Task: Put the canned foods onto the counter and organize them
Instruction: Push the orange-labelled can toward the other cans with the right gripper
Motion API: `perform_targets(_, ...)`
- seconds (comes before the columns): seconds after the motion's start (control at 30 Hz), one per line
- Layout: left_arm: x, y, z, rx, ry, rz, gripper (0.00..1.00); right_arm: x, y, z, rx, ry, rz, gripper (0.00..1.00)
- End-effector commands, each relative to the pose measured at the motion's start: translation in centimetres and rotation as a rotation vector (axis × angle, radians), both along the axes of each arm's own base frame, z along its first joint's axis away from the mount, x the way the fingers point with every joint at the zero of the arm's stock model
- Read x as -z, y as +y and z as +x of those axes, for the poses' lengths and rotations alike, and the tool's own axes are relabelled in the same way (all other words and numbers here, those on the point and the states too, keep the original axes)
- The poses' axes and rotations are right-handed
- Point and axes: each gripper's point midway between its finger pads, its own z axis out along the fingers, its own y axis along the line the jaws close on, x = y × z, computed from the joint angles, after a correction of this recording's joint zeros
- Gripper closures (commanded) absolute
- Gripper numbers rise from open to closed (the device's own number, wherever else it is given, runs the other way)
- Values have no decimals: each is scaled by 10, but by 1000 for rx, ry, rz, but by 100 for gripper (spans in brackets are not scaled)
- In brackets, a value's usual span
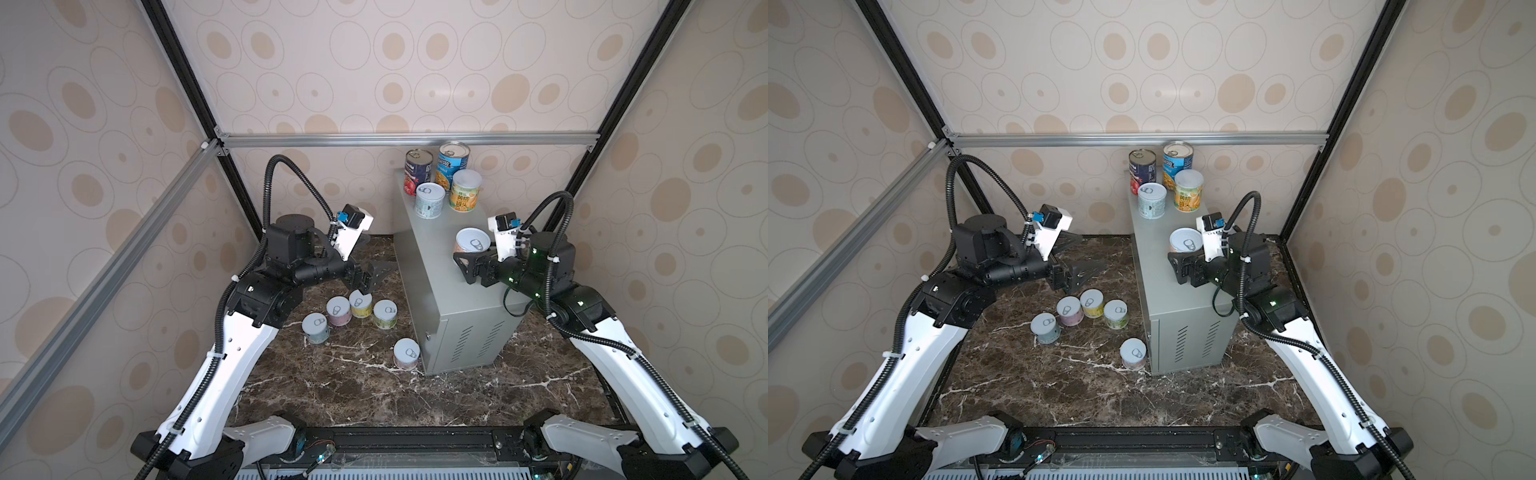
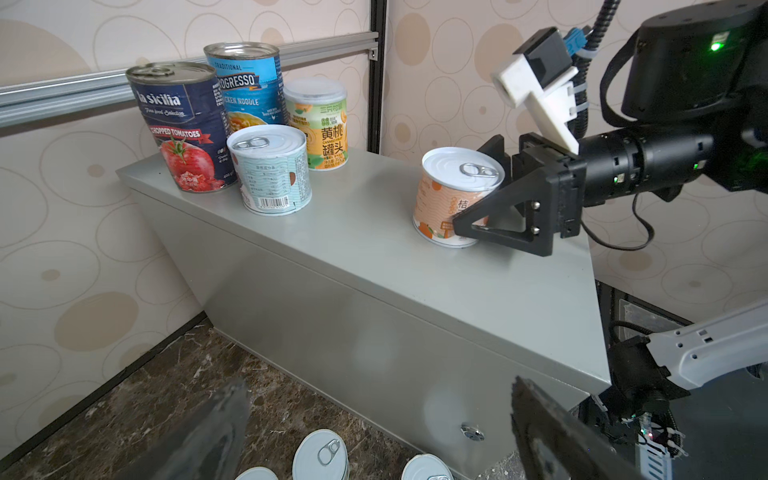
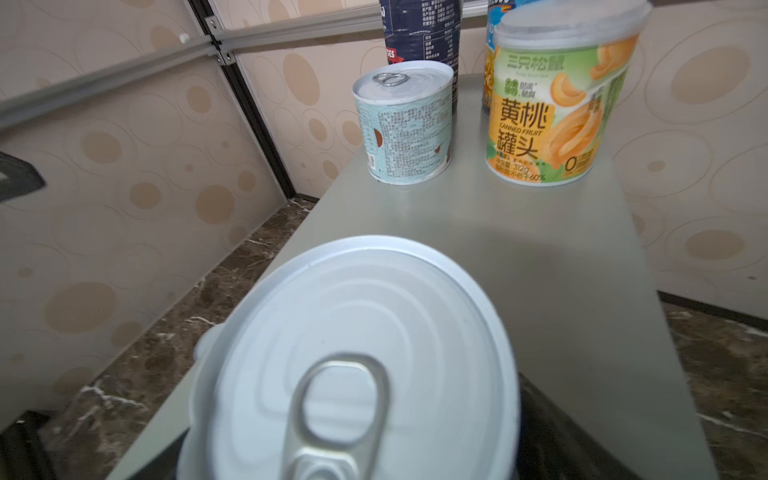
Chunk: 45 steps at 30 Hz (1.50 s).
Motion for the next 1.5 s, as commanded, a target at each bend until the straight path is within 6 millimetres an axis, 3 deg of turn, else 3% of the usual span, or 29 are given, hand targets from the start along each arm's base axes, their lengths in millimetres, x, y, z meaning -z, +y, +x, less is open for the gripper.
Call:
perform_targets(0.0, -7, 4, -6, 10, -34, -24, 2, -18, -11, 12, 84, -62, 0, 20)
perform_targets(0.13, 2, 6, -7, 5, -20, -31, 2, -20, -14, 24, 117, -74, -46, 26)
perform_targets(0.4, 19, 12, -11, -9, -2, -41, 2, -12, -26, 66, 151, -40, -91, 27)
perform_targets(0.63, 29, 15, -13, -12, 1, -46, 2, -3, -28, 95, 166, -17, -119, 26)
perform_targets(0.77, 32, 15, -12, -8, 2, -49, 2, 1, -28, 106, 171, -7, -128, 20)
perform_targets(1.03, 39, 14, -9, -2, 12, -56, 2, 1, -32, 99, 184, -5, -131, 0)
perform_targets(1.23, 43, 12, -6, 11, 19, -66, 2, 1, -37, 86, 187, -12, -126, 1)
perform_targets(1.47, 44, 13, -6, 10, 15, -65, 2, 2, -38, 94, 199, -13, -139, 7)
